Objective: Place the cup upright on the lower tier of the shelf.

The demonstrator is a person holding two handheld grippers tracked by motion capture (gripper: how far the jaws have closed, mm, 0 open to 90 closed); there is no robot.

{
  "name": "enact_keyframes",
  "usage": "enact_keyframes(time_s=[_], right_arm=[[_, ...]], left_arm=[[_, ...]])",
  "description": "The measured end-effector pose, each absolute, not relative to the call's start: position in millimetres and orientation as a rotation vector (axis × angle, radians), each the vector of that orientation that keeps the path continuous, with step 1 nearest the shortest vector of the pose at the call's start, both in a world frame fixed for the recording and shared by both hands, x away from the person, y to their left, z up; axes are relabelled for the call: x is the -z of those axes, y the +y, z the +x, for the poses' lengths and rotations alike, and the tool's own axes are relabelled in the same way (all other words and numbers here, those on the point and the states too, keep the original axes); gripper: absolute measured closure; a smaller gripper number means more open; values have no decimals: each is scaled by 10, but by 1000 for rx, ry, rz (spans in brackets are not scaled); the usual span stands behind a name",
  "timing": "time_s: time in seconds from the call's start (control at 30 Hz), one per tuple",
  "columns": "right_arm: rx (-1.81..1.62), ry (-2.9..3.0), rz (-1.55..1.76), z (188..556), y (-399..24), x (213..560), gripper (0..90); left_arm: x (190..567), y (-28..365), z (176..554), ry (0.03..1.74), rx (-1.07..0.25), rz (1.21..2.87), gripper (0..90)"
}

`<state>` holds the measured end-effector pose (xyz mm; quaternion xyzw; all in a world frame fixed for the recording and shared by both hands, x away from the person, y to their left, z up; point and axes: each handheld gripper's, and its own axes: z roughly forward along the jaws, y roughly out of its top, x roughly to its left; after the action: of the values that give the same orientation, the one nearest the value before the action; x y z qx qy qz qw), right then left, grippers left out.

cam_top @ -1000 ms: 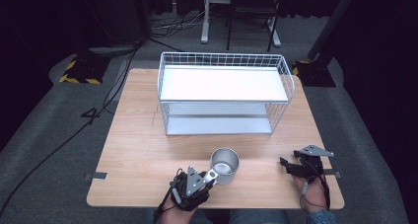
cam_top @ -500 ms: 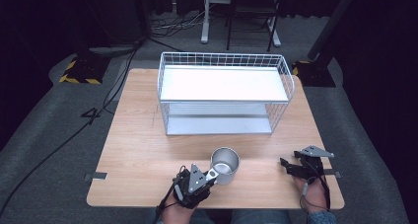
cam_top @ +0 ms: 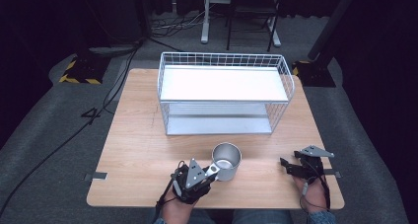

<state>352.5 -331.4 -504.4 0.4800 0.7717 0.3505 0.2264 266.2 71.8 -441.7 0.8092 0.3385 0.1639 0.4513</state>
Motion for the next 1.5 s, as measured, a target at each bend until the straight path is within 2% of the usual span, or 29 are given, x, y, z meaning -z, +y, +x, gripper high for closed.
enact_keyframes(time_s=[0.47,0.93,1.5], right_arm=[[-965,2122,1328,3527,-3316,5045,308],[-962,2119,1336,3529,-3318,5045,304],[-960,2117,1337,3529,-3317,5045,300]], left_arm=[[4221,744,3193,871,-495,1930,716],[4100,676,3664,896,-519,1882,715],[4323,563,4108,959,-599,1799,715]])
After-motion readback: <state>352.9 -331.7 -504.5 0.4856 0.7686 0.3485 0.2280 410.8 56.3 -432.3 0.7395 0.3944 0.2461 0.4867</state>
